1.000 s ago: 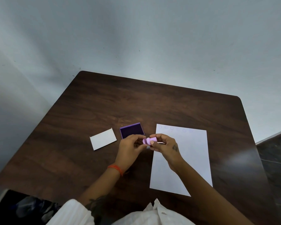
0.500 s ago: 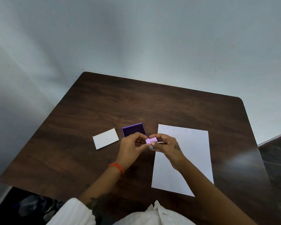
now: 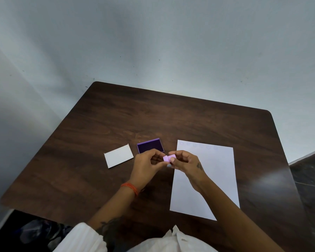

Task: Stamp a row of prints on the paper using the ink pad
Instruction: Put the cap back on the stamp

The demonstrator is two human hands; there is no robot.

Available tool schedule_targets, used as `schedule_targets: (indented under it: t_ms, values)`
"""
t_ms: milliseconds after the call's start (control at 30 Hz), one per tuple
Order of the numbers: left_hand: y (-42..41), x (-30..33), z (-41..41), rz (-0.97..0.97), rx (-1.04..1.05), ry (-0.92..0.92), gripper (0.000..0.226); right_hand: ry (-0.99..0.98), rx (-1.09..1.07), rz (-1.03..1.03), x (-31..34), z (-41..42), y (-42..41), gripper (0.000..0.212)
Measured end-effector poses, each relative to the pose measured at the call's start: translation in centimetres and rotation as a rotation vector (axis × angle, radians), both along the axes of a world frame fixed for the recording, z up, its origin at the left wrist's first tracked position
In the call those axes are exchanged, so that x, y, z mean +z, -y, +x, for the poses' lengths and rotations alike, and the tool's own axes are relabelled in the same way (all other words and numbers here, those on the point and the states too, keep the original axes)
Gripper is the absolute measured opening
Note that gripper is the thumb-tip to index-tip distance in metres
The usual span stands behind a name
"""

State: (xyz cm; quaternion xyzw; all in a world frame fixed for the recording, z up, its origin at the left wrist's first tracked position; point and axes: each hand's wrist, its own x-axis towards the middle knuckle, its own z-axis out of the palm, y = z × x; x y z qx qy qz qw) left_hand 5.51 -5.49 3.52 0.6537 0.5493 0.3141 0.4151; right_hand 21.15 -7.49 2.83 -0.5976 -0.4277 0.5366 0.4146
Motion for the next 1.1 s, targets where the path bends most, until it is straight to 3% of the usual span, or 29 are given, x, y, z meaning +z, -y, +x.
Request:
schedule_targets:
  t_ms: [267, 533, 667, 867, 1100]
  values:
    - [0.08, -0.10, 0.10, -0.015, 0.010, 0.007, 0.024, -0.105, -0.046, -0.079, 0.09, -0.10, -0.03, 0.027]
    - [0.21, -0.12, 0.15, -0.011, 0.000, 0.004, 0.022, -0.065, -0.056, -0.099, -0.27, -0.10, 0.25, 0.031]
    - [0.15, -0.13, 0.09, -0.005, 0.004, 0.009, 0.023, -0.195, -0.053, -0.112, 0.07, -0.11, 0.29, 0.029]
    - [0.30, -0.26, 0.17, 0.000, -0.011, -0.012, 0.024, -0.119, -0.080, -0.129, -0.34, 0.01, 0.49, 0.028]
    - [0.44, -0.30, 0.43, 0.041, -0.044, -0.022, 0.020, -0.181, -0.085, -0.167, -0.36, -0.63, 0.42, 0.025]
